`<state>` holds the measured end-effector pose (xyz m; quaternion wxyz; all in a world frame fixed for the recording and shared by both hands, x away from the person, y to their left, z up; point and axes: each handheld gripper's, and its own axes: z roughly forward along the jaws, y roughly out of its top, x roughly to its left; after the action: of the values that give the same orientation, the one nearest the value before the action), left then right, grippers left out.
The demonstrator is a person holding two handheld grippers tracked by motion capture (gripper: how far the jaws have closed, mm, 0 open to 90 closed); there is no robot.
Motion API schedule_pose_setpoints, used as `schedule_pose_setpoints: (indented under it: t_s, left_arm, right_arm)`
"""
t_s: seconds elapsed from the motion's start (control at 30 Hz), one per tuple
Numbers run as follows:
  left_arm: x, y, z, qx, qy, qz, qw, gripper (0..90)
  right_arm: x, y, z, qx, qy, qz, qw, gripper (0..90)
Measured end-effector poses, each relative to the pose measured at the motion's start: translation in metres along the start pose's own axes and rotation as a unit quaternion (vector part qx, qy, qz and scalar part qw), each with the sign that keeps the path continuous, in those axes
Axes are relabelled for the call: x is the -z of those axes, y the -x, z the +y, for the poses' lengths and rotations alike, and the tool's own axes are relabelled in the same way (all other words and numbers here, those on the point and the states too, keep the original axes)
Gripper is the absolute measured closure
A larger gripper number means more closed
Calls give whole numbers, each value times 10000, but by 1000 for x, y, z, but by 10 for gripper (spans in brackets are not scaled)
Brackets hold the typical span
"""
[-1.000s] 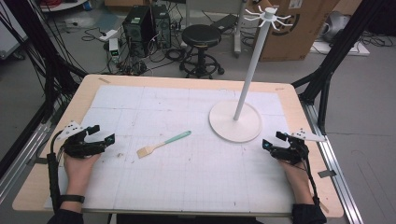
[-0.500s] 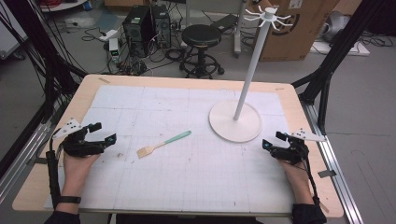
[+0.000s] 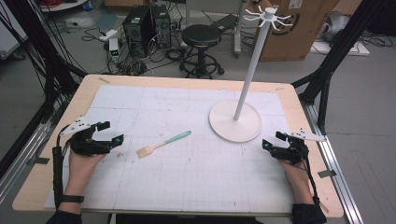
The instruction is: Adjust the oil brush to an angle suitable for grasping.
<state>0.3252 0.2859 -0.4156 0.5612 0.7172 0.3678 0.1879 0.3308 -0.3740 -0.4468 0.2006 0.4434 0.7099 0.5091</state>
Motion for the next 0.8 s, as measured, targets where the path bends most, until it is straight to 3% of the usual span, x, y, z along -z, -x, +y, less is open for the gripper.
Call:
schedule_pose_setpoints:
  t_s: [0.43,0.8]
  left_arm:
    - [-16,11,8,-157,-201,-279,9993,116]
    - [-44,28,14,-418,-521,-552,9962,117]
  right_arm:
    - [0,0,0,-25,-21,6,10000,176]
    - [0,0,0,-30,-29,12,10000,176]
